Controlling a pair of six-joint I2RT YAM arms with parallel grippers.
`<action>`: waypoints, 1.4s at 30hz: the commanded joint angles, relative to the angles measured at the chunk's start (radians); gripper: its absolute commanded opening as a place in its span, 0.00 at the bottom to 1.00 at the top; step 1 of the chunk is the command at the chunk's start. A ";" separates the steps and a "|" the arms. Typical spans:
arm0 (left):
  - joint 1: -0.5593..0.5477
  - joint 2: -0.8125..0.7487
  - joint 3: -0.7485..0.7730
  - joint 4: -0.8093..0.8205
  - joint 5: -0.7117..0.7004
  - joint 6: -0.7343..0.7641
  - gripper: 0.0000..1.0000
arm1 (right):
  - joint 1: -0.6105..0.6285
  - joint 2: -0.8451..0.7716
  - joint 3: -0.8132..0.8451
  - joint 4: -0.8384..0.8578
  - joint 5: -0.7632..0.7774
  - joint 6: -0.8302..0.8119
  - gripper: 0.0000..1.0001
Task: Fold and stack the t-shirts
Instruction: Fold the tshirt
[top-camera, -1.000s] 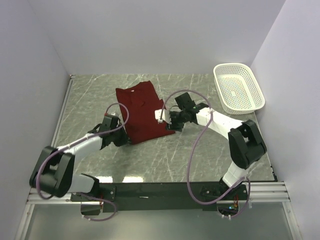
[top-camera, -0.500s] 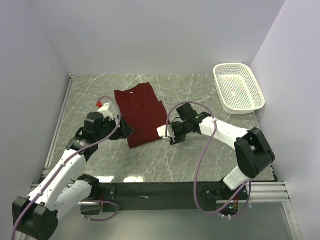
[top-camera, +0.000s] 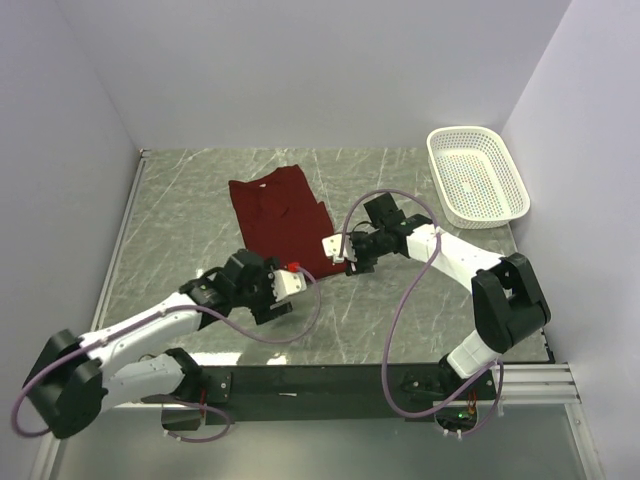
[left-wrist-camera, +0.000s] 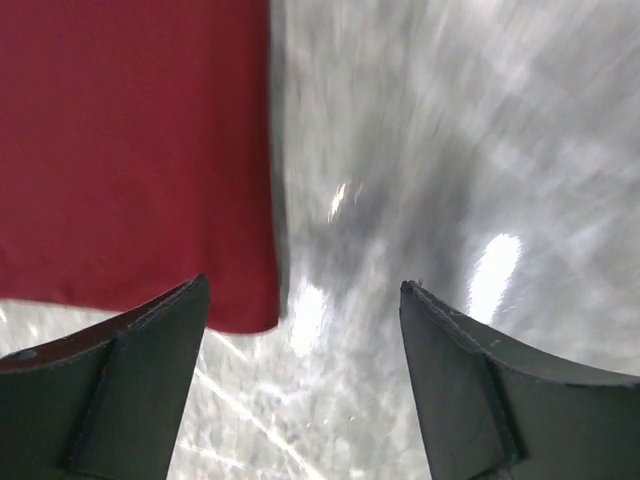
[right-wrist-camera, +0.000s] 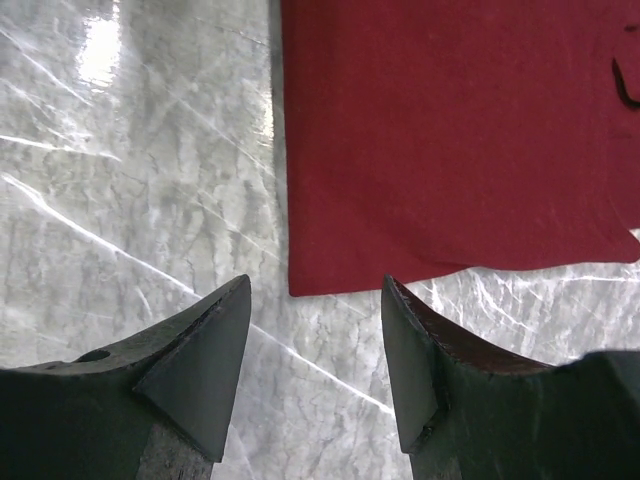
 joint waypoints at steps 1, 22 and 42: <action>-0.024 0.077 -0.035 0.122 -0.174 0.125 0.82 | -0.003 0.003 0.030 -0.007 -0.041 0.004 0.62; -0.036 0.315 -0.029 0.228 -0.357 0.083 0.09 | 0.002 0.005 -0.044 0.048 0.007 -0.119 0.63; -0.047 0.195 -0.060 0.208 -0.269 0.065 0.05 | 0.147 0.230 0.034 0.198 0.312 -0.048 0.61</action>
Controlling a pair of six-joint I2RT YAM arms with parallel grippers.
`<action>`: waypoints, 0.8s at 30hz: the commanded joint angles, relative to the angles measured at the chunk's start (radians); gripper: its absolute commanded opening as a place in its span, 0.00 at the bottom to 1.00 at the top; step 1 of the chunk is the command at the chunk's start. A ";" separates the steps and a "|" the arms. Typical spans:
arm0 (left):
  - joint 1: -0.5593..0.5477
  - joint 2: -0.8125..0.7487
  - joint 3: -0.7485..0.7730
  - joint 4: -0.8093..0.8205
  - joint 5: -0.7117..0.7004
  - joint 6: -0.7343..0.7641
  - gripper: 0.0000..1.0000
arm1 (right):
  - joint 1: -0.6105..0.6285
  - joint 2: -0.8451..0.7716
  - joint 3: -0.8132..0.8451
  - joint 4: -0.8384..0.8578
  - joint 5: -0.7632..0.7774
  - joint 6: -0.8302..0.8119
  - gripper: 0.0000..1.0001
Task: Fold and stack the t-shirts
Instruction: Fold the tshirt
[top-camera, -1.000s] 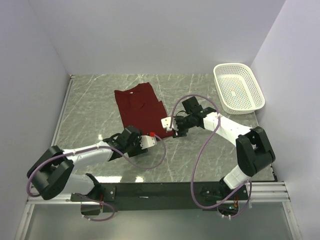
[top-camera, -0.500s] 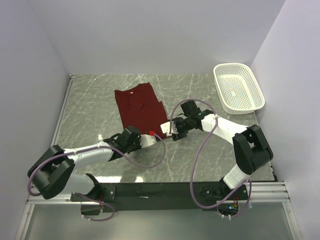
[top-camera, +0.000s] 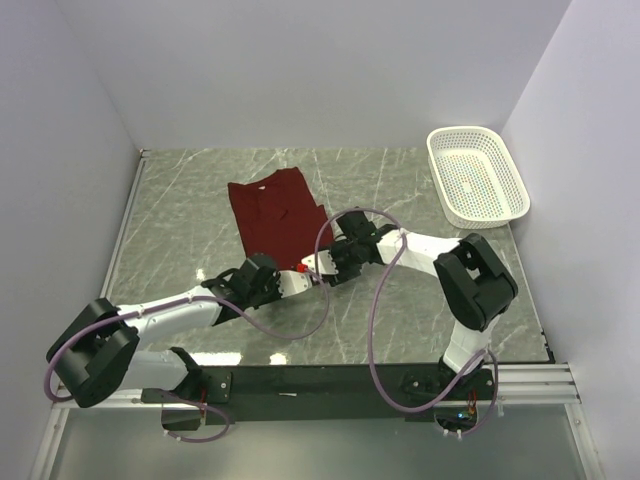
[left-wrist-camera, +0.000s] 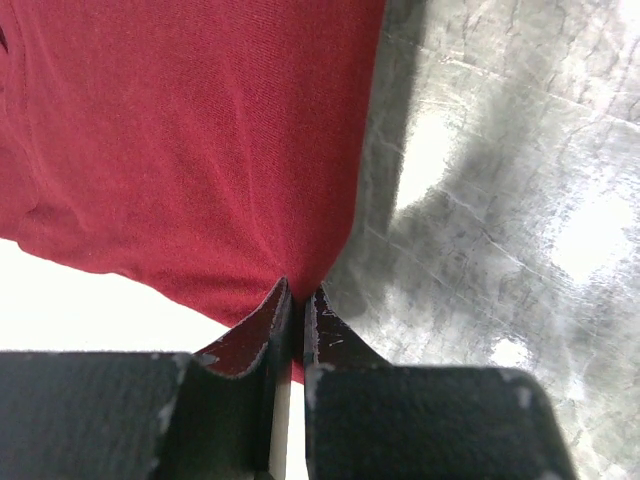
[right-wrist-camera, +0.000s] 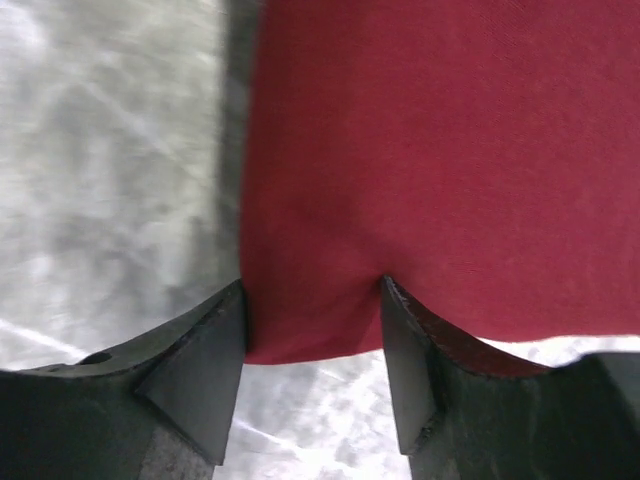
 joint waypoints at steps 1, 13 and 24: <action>-0.008 -0.028 -0.011 0.013 0.042 -0.017 0.05 | 0.025 0.039 0.029 0.046 0.102 0.022 0.60; -0.010 -0.112 -0.031 0.015 0.054 -0.011 0.01 | -0.015 -0.023 0.066 -0.052 -0.026 0.052 0.00; -0.010 -0.244 -0.025 -0.108 0.344 -0.010 0.01 | -0.064 -0.171 0.102 -0.443 -0.201 -0.017 0.00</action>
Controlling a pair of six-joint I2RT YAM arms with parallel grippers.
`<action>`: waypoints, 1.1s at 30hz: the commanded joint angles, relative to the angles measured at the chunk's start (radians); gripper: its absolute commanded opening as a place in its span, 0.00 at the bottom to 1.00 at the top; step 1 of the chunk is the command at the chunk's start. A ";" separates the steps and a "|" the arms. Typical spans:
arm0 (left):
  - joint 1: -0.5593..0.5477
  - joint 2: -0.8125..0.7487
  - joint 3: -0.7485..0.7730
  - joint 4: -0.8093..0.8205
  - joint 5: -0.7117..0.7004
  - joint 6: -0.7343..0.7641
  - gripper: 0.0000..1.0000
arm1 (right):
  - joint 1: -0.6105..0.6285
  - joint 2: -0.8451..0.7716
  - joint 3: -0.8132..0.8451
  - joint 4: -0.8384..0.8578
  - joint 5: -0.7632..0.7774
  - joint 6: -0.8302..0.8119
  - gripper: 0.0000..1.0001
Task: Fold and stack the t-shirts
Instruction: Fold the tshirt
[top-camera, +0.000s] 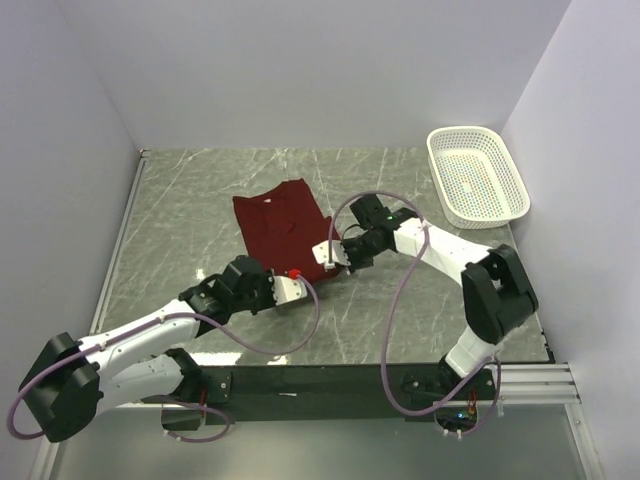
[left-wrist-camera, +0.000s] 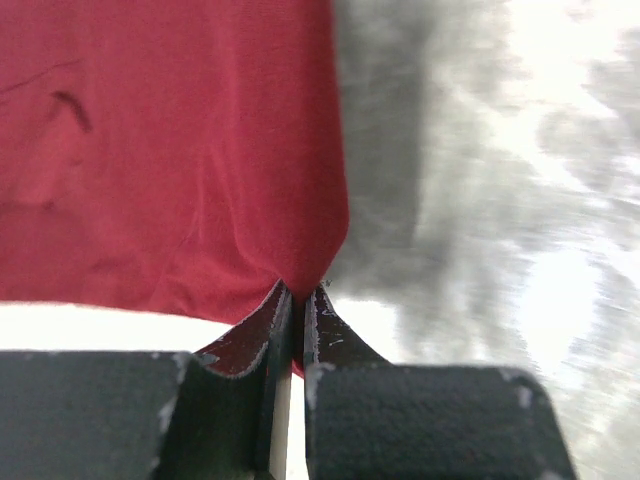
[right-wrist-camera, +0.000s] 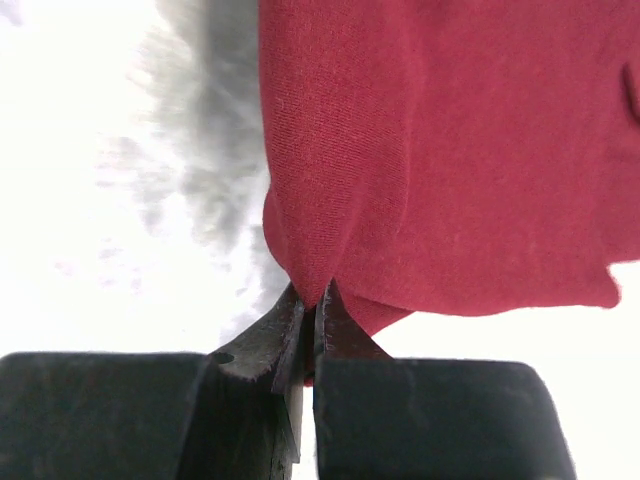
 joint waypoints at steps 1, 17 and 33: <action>-0.013 -0.005 0.014 -0.055 0.189 -0.013 0.01 | -0.005 -0.099 -0.022 -0.167 -0.088 -0.033 0.00; -0.177 -0.069 0.166 -0.259 0.266 -0.057 0.00 | -0.008 -0.363 -0.196 -0.289 -0.136 0.093 0.00; 0.335 0.311 0.319 -0.006 0.381 0.134 0.00 | -0.100 0.233 0.485 -0.210 -0.047 0.452 0.00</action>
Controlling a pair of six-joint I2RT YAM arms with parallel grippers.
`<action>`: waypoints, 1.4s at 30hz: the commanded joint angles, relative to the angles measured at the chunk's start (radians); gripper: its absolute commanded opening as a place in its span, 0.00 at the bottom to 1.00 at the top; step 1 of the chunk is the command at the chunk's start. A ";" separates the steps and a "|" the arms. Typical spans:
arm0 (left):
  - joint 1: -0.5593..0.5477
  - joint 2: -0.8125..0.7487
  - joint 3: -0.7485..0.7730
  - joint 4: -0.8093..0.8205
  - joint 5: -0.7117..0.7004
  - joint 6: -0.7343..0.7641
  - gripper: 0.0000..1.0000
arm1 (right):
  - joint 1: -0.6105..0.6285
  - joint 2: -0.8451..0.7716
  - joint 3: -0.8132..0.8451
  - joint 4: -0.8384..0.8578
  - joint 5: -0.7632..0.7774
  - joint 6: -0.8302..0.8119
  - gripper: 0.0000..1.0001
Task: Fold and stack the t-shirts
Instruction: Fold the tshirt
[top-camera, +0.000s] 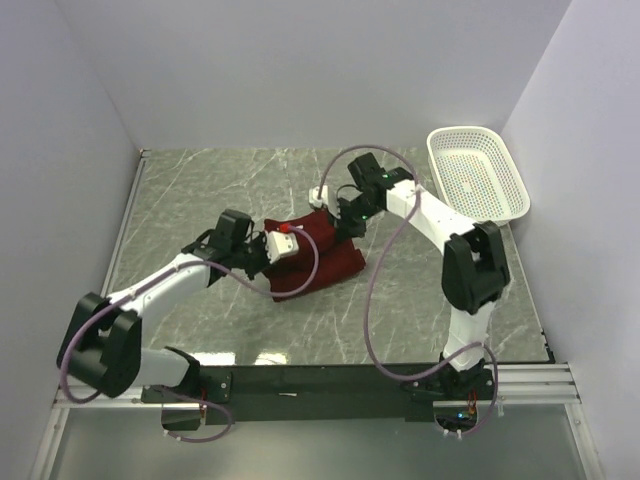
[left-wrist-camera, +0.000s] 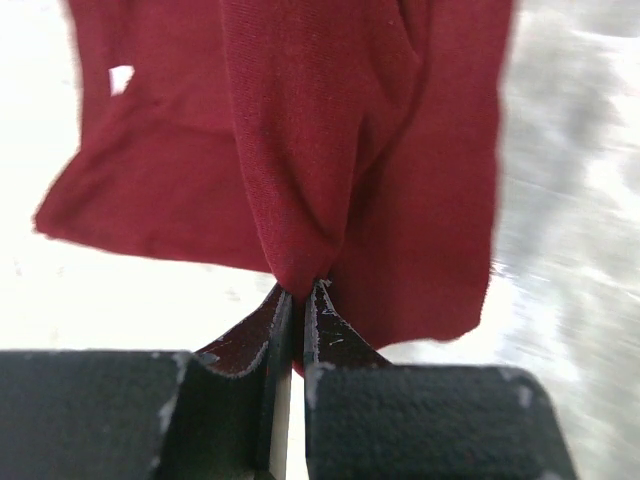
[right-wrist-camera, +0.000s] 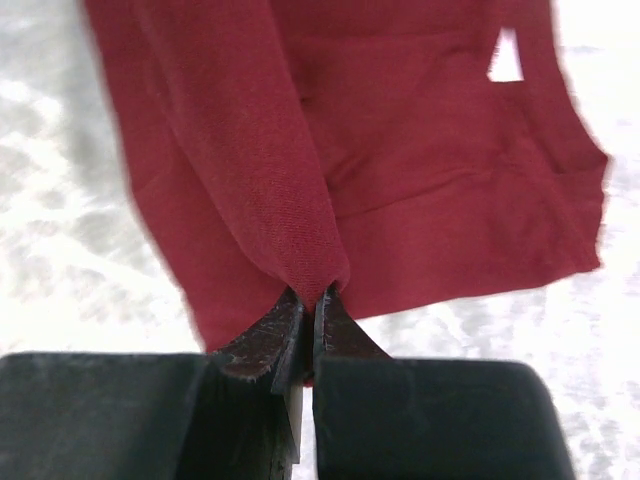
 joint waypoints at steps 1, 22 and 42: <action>0.048 0.060 0.069 0.141 0.020 0.037 0.00 | -0.011 0.079 0.112 0.044 0.046 0.133 0.00; 0.104 0.507 0.388 0.426 -0.252 0.056 0.01 | -0.024 0.280 0.272 0.409 0.316 0.518 0.00; 0.104 0.659 0.515 0.592 -0.197 0.083 0.01 | -0.032 0.237 0.195 0.495 0.447 0.588 0.00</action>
